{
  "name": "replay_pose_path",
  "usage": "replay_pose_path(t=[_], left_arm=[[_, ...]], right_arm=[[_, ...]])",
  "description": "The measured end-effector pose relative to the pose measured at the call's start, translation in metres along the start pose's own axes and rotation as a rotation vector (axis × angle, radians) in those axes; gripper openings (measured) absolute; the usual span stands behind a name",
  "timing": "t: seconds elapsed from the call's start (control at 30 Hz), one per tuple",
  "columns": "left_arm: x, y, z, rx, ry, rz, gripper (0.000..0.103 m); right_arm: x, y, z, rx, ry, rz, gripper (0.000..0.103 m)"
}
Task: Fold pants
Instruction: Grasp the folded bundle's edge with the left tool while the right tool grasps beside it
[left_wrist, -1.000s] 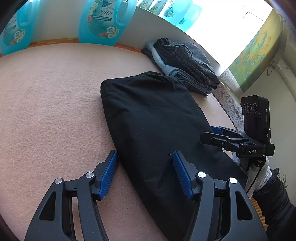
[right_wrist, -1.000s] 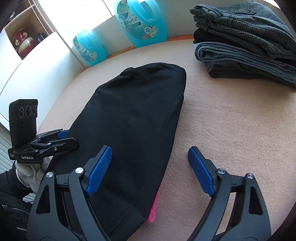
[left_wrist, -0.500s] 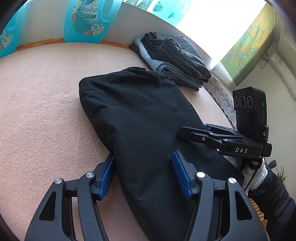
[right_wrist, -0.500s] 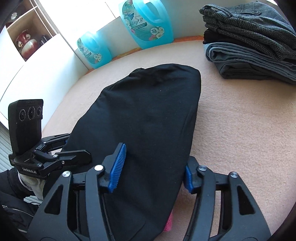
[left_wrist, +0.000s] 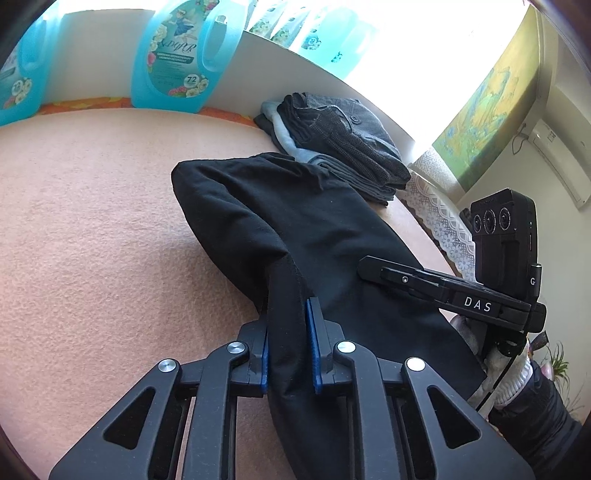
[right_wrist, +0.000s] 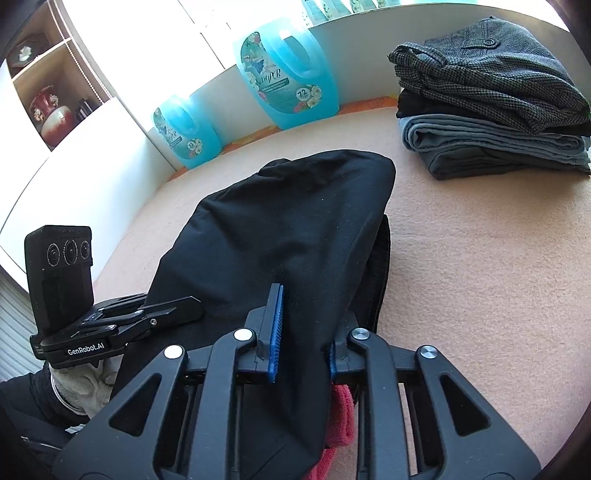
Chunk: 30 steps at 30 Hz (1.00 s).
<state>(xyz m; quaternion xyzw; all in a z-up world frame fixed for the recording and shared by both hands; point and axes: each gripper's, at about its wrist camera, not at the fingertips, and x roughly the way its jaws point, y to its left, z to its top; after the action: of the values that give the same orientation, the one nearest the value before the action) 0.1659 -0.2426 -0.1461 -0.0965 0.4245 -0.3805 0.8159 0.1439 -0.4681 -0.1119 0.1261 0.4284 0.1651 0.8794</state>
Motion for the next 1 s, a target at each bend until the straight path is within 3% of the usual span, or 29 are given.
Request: replay_pose_path(t=[0.07, 0.1, 0.2, 0.27, 0.37, 0.47, 0.57, 0.73, 0.8, 1.0], left_arm=[[0.003, 0.003, 0.001, -0.009, 0.011, -0.005, 0.014], [0.004, 0.003, 0.0, -0.006, 0.014, -0.003, 0.014], [0.005, 0.003, 0.001, -0.002, 0.015, 0.006, 0.014], [0.006, 0.003, 0.002, -0.007, 0.018, 0.011, 0.014], [0.008, 0.003, 0.002, -0.008, 0.029, 0.017, 0.015], [0.018, 0.012, 0.001, -0.046, 0.068, 0.033, 0.028], [0.022, 0.02, 0.003, -0.08, 0.073, -0.006, 0.028], [0.015, 0.011, 0.006, -0.053, 0.05, -0.01, 0.017], [0.008, 0.008, 0.009, -0.052, 0.033, -0.027, 0.013], [-0.009, -0.008, 0.011, 0.004, -0.015, -0.034, 0.01]], right_arm=[[0.003, -0.003, 0.003, 0.002, 0.037, -0.004, 0.023], [0.004, -0.006, 0.004, 0.001, 0.061, -0.026, 0.032], [0.008, -0.012, 0.002, 0.004, 0.108, -0.09, 0.044], [0.01, -0.016, -0.003, 0.007, 0.139, -0.077, 0.052], [0.011, -0.022, -0.008, 0.017, 0.127, -0.033, 0.054], [0.017, -0.021, -0.009, 0.021, 0.098, -0.012, 0.045], [0.021, -0.026, -0.011, 0.09, 0.061, 0.012, 0.037], [0.009, -0.015, -0.011, 0.105, -0.006, -0.02, 0.025], [0.001, -0.009, -0.007, 0.111, -0.029, -0.015, 0.014], [0.002, 0.011, -0.008, 0.073, -0.018, -0.076, 0.012]])
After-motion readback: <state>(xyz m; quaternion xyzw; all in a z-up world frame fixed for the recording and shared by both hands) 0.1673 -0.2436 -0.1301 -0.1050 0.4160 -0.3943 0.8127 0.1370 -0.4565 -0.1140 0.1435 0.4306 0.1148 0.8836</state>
